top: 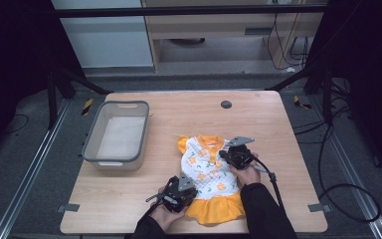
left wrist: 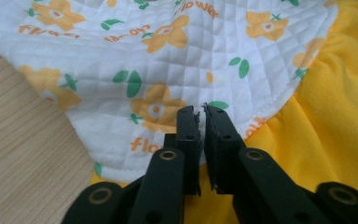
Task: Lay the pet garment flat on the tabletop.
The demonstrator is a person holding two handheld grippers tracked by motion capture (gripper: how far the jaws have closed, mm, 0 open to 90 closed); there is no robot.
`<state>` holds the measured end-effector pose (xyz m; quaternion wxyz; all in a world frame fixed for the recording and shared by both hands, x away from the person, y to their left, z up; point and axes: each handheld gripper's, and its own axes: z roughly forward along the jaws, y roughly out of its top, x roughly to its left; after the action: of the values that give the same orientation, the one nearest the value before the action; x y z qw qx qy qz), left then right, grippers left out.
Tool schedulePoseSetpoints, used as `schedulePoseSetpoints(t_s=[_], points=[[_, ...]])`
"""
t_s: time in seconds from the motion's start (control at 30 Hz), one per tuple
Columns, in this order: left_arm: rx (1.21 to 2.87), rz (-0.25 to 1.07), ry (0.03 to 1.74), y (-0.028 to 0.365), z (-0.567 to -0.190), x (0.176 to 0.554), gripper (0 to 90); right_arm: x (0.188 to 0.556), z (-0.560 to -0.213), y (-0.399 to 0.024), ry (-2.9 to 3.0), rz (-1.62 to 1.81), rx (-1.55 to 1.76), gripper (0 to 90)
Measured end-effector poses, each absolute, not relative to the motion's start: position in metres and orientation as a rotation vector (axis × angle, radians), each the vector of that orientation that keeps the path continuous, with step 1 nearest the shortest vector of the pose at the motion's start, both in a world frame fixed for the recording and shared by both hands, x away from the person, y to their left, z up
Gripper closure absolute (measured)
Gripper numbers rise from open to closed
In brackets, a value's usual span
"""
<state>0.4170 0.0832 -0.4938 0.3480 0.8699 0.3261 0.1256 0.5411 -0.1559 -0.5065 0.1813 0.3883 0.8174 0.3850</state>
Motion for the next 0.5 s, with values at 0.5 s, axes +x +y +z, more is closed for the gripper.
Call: schedulePoseSetpoints(t_s=[0.5], points=[[2.303, 0.334, 0.808, 0.082, -0.492, 0.414, 88.4, 0.557, -0.506, -0.158, 2.215, 1.014, 1.162, 90.0]])
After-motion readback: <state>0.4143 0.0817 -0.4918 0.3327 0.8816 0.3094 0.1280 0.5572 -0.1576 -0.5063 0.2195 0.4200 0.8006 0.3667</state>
